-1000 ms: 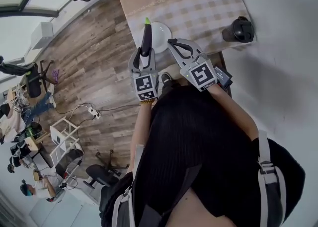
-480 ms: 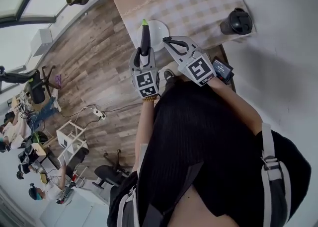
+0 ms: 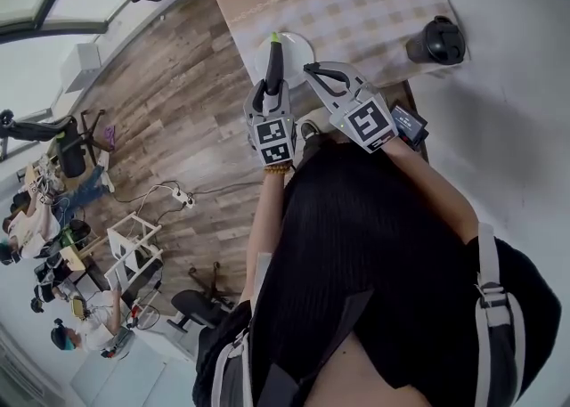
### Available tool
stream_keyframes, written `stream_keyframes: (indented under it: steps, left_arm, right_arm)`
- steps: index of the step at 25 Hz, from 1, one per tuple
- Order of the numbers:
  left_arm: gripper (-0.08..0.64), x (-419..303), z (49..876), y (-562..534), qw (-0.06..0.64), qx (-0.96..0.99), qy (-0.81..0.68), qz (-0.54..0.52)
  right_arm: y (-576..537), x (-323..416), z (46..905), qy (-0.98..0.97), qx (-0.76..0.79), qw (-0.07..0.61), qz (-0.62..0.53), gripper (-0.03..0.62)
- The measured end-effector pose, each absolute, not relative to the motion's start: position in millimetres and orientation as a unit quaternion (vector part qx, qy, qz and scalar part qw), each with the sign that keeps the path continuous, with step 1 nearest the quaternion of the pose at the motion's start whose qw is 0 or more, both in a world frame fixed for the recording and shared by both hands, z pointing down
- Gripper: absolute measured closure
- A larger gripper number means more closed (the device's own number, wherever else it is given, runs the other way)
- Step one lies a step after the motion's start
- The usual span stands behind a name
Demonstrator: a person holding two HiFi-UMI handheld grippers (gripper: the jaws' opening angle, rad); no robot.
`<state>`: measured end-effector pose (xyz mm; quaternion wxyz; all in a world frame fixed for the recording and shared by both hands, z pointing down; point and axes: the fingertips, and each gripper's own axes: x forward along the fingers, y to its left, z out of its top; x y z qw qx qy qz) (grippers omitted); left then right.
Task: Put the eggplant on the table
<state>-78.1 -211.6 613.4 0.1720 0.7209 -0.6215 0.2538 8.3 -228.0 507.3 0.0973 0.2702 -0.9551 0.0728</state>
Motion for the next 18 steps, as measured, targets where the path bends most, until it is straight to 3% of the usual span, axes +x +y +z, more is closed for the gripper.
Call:
stream_keyframes:
  steps: [18]
  left_arm:
    - [0.359,-80.2,650.4,-208.3,0.21,0.734,-0.586,0.272]
  right_arm:
    - [-222.4,-25.6,516.1,-0.958,0.251,0.125,0.062,0.586]
